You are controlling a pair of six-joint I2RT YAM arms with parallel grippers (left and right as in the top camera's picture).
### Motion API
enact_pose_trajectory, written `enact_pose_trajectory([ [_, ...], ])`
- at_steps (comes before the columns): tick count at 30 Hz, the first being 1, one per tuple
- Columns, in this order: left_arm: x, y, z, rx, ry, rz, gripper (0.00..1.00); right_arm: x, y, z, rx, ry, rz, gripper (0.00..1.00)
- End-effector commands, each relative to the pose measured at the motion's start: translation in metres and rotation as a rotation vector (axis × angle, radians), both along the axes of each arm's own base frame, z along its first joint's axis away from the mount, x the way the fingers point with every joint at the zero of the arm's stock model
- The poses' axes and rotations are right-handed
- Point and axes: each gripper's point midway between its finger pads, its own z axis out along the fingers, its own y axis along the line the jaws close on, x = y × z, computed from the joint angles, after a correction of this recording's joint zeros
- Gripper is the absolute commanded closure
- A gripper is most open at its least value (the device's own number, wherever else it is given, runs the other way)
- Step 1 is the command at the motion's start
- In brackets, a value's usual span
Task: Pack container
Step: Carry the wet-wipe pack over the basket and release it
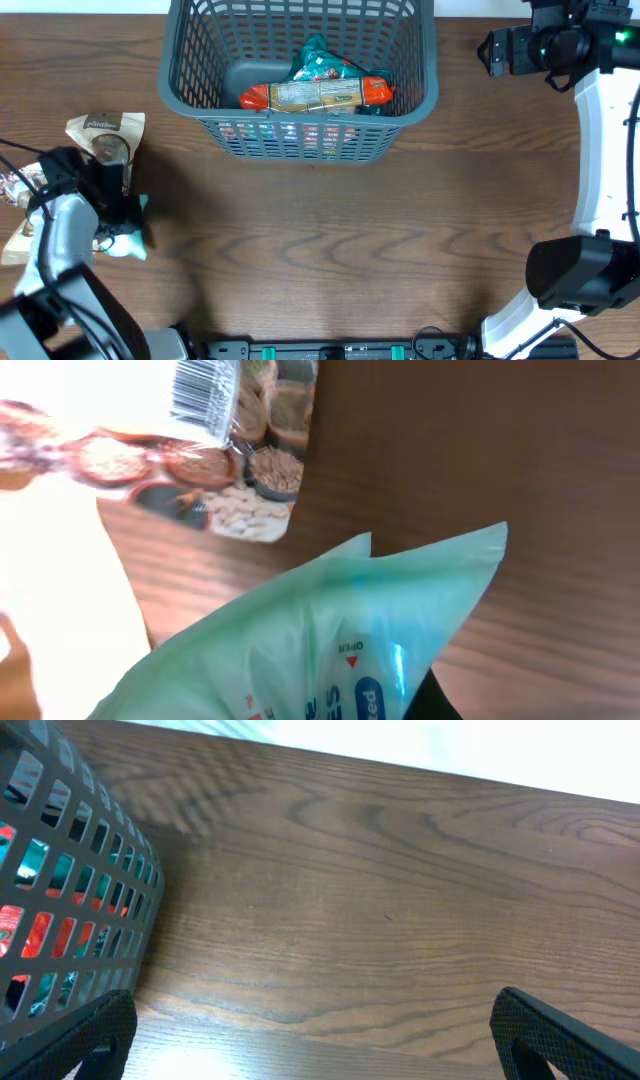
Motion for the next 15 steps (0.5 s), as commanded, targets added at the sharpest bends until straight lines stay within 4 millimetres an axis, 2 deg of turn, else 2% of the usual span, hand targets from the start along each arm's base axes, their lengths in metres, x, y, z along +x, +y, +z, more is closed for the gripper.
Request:
enact_pose_trajectory([
  [1, 0.026, -0.005, 0.057, -0.002, -0.147, 0.118, 0.94, 0.001, 0.004, -0.007, -0.01, 0.018, 0.018, 0.01],
  [2, 0.028, -0.009, 0.072, 0.002, -0.166, 0.111, 0.94, 0.001, 0.004, -0.007, -0.01, 0.018, 0.018, 0.01],
  [8, 0.058, -0.046, 0.192, 0.02, -0.313, 0.016, 0.95, 0.0, 0.005, -0.009, -0.009, 0.025, 0.018, 0.01],
  [11, 0.078, -0.072, 0.257, 0.07, -0.418, -0.072, 0.95, -0.002, 0.004, -0.01, -0.009, 0.033, 0.017, 0.01],
  [13, 0.092, -0.092, 0.293, 0.094, -0.488, -0.133, 0.95, -0.002, 0.002, -0.01, -0.003, 0.033, 0.004, 0.01],
  [15, 0.105, -0.115, 0.321, 0.096, -0.547, -0.196, 0.94, -0.002, -0.003, -0.009, 0.015, 0.03, -0.031, 0.01],
])
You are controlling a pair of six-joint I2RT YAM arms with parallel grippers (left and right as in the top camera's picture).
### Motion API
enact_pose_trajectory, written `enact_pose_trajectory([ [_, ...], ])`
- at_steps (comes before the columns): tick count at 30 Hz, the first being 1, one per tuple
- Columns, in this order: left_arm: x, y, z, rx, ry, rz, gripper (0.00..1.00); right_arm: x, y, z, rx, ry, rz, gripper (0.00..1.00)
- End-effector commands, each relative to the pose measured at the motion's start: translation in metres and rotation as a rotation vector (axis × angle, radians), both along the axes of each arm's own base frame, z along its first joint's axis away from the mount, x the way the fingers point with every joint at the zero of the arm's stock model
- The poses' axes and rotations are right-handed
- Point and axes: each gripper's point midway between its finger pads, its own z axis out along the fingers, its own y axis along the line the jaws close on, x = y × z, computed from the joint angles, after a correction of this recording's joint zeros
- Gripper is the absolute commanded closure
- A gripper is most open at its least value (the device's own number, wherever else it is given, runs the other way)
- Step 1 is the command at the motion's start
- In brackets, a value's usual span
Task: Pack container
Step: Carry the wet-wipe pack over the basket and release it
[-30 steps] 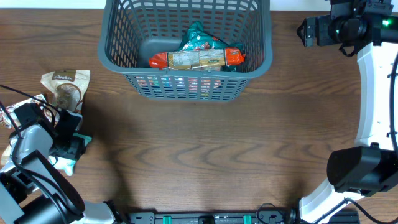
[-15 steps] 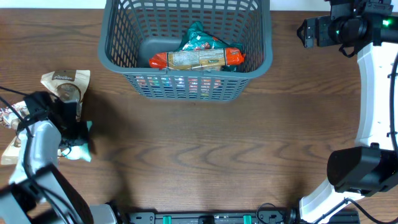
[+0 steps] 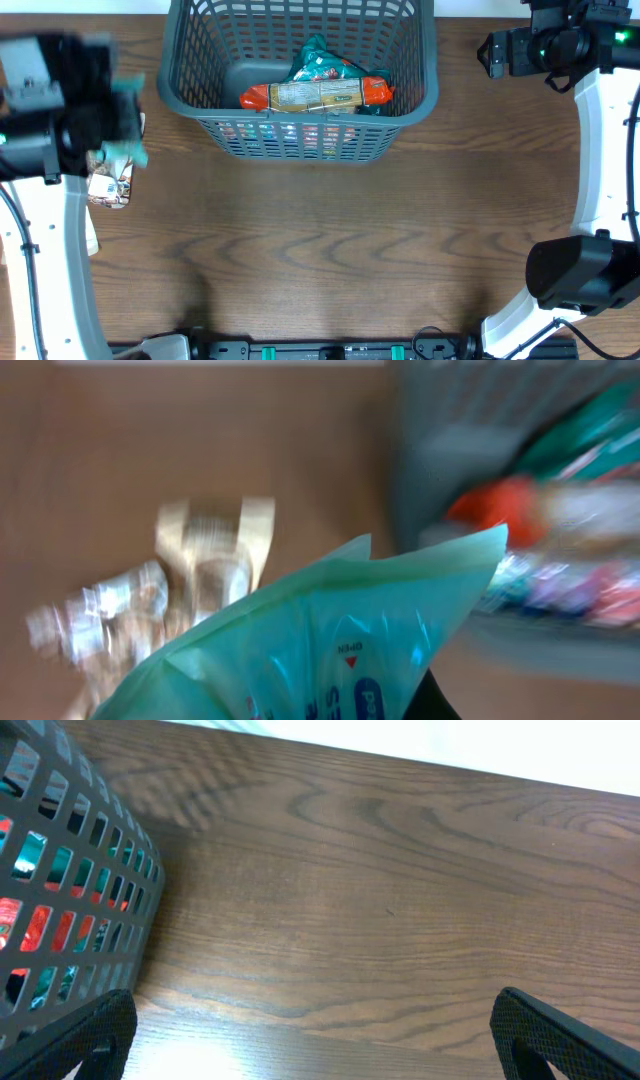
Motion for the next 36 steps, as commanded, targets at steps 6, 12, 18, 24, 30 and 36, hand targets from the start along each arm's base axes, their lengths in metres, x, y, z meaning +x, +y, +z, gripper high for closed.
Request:
enact_pose_trajectory([
  [6, 0.052, -0.104, 0.06, 0.139, -0.159, -0.365, 0.95, -0.005, -0.046, -0.008, 0.045, 0.022, -0.249, 0.01],
  [12, 0.081, -0.16, 0.013, 0.37, -0.098, -0.725, 0.94, -0.017, -0.079, -0.011, 0.059, 0.043, -0.337, 0.01],
  [18, 0.125, -0.18, -0.037, 0.489, -0.065, -0.879, 0.94, -0.026, -0.087, -0.016, 0.064, 0.077, -0.36, 0.01],
  [24, 0.152, -0.177, -0.093, 0.487, 0.028, -0.894, 0.94, -0.031, -0.085, -0.019, 0.07, 0.103, -0.358, 0.01],
  [30, 0.156, -0.173, -0.138, 0.447, 0.139, -0.881, 0.62, -0.035, -0.083, -0.022, 0.072, 0.124, -0.359, 0.01],
  [36, 0.153, -0.173, -0.121, 0.45, 0.108, -0.872, 0.36, -0.036, -0.083, -0.023, 0.07, 0.127, -0.356, 0.01],
])
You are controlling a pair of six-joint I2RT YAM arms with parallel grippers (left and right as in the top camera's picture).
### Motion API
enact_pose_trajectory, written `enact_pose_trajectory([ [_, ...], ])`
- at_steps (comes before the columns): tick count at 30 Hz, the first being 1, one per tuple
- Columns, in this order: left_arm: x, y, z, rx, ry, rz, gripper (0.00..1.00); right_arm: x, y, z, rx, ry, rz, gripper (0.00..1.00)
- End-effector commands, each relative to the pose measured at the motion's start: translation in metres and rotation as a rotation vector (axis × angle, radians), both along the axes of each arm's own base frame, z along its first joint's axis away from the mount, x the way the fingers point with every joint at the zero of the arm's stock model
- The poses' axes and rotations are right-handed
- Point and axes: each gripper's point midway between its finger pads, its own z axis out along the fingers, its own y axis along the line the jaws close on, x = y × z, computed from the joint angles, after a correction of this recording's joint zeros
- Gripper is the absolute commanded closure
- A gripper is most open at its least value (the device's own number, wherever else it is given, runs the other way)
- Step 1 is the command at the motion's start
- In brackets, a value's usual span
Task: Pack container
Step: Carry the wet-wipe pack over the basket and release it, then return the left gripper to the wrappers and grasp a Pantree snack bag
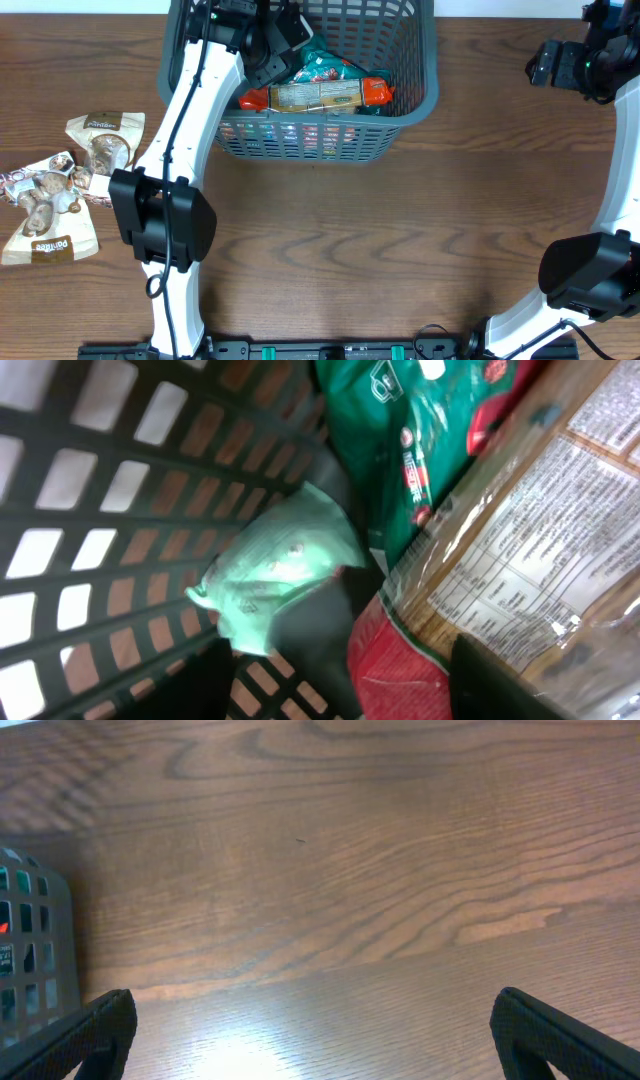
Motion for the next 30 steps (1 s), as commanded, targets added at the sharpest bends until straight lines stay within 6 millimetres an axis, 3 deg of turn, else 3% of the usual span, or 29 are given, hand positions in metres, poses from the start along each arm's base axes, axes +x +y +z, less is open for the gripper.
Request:
enact_pose_trajectory([
  [1, -0.004, 0.003, 0.034, -0.015, -0.063, 0.011, 0.34, 0.0, -0.001, -0.007, 0.013, 0.018, -0.012, 0.01],
  [5, -0.02, 0.011, 0.09, -0.011, -0.177, 0.048, 0.31, 0.0, -0.001, -0.007, 0.013, 0.018, -0.012, 0.01],
  [9, -0.051, 0.031, 0.169, -0.013, -0.346, 0.112, 0.3, 0.0, 0.0, -0.007, 0.013, 0.017, -0.011, 0.01],
  [10, -0.063, 0.041, 0.193, -0.036, -0.4, 0.166, 0.28, 0.0, 0.0, -0.007, 0.012, 0.018, -0.009, 0.01],
  [12, -0.081, 0.064, 0.223, -0.053, -0.465, 0.269, 0.23, 0.0, 0.0, -0.007, 0.007, 0.019, 0.0, 0.01],
  [15, -0.114, 0.112, 0.244, -0.051, -0.491, 0.431, 0.21, 0.0, 0.0, -0.007, 0.003, 0.02, 0.007, 0.01],
  [18, -0.143, 0.173, 0.238, -0.108, -0.436, 0.701, 0.14, 0.0, 0.0, -0.007, 0.004, 0.021, 0.006, 0.01],
  [20, -0.158, 0.214, 0.226, -0.161, -0.384, 0.895, 0.09, -0.001, 0.001, -0.008, 0.004, 0.023, 0.007, 0.01],
  [21, -0.163, 0.23, 0.216, -0.187, -0.343, 0.946, 0.01, -0.001, 0.001, -0.008, 0.004, 0.023, 0.008, 0.01],
  [22, -0.167, 0.244, 0.205, -0.226, -0.293, 0.984, 0.01, 0.0, 0.001, -0.008, 0.004, 0.022, 0.008, 0.01],
  [27, -0.165, 0.311, 0.149, -0.4, -0.123, 1.121, 0.01, 0.0, 0.001, -0.007, 0.003, 0.02, 0.008, 0.01],
  [30, -0.161, 0.346, 0.101, -0.412, -0.015, 1.189, 0.01, 0.0, 0.001, -0.007, 0.003, 0.02, 0.008, 0.01],
])
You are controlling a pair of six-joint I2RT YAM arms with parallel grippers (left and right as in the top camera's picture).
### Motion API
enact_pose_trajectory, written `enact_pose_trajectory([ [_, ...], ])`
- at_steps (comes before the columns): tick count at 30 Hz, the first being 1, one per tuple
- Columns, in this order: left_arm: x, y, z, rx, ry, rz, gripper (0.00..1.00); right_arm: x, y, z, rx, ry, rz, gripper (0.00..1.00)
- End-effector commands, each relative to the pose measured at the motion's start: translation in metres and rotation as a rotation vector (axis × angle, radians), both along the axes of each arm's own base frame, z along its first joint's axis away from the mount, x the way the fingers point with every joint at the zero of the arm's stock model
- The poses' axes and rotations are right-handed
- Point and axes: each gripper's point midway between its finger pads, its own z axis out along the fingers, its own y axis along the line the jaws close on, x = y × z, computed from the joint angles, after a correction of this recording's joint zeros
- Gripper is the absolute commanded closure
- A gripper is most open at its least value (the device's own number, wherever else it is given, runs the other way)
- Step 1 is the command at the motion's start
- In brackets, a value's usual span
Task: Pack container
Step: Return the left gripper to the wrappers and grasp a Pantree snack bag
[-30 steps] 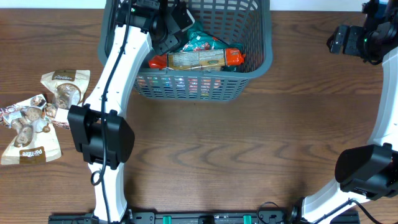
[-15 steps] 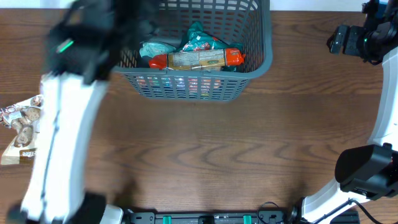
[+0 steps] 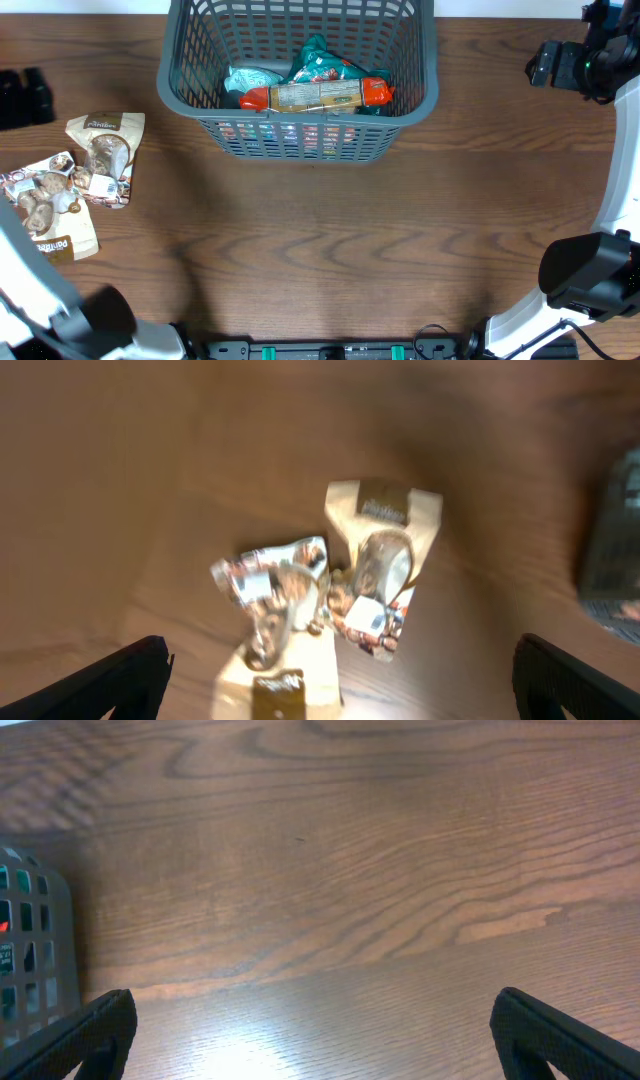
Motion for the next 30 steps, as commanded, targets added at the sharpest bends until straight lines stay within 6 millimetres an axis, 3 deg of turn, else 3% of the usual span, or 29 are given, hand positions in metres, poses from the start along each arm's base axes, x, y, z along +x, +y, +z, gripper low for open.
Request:
enact_pose_trajectory([
  [1, 0.012, 0.017, -0.061, -0.179, 0.071, -0.002, 0.01, 0.001, 0.001, -0.007, 0.003, 0.017, 0.007, 0.01],
  [4, 0.023, 0.029, -0.107, -0.225, 0.143, 0.005, 0.01, 0.001, 0.001, -0.007, 0.003, 0.017, 0.007, 0.01],
  [7, 0.04, 0.028, -0.145, -0.256, 0.195, -0.017, 0.01, 0.001, 0.001, -0.007, 0.003, 0.017, 0.006, 0.01],
  [13, 0.072, 0.016, -0.202, -0.195, 0.308, -0.153, 0.01, 0.001, 0.001, -0.007, 0.003, 0.017, 0.006, 0.01],
  [19, 0.087, 0.0, -0.243, -0.148, 0.398, -0.328, 0.01, 0.001, 0.001, -0.007, 0.003, 0.016, 0.006, 0.01],
  [24, 0.086, -0.003, -0.27, -0.169, 0.452, -0.355, 0.01, 0.002, 0.0, -0.006, 0.0, 0.01, 0.006, 0.01],
  [30, 0.08, 0.006, -0.284, -0.138, 0.511, -0.333, 0.01, 0.002, -0.001, -0.006, -0.005, 0.012, 0.002, 0.01],
])
